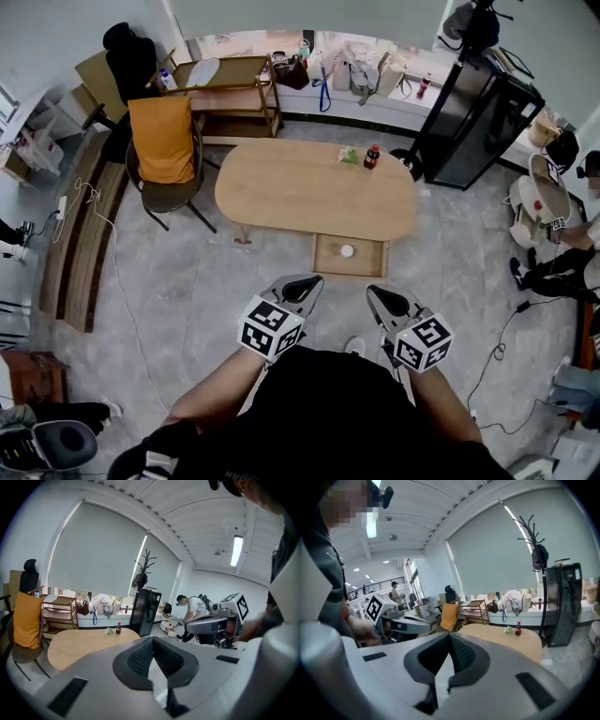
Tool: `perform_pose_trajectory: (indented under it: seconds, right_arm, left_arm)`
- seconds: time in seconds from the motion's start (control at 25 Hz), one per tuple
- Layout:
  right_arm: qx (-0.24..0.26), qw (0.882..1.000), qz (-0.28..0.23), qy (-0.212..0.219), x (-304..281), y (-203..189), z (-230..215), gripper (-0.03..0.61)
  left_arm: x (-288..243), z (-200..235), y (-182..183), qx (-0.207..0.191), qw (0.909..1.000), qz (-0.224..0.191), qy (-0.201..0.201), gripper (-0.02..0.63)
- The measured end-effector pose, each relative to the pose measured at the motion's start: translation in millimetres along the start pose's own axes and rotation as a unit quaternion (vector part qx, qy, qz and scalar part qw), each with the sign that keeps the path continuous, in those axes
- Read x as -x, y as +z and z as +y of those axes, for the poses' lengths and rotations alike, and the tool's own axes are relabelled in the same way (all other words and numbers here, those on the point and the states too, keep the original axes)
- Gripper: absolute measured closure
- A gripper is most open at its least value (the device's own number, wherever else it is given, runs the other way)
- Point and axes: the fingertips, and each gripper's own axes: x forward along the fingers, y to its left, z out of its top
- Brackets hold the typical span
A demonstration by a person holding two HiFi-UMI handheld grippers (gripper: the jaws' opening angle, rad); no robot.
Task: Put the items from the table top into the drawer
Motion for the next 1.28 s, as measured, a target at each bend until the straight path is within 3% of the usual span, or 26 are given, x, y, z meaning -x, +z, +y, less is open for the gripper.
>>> perform_pose_trajectory:
  seconds: [0.56,1.28]
  right_arm:
    - [-0.013,1.000,-0.013,0.025,30.2,-16.4,-13.1,0.577]
    - [-0.011,1.000,-0.012,0.022,29.3,-16.8,-10.3,0.577]
  left_arm:
    - [-21.9,-58.2,6.3,-0.038,0.9992,0.009,0.001,0.612]
    - [-17.7,-56.0,8.2,-0.034,0.9994,0.009,-0.005,0.612]
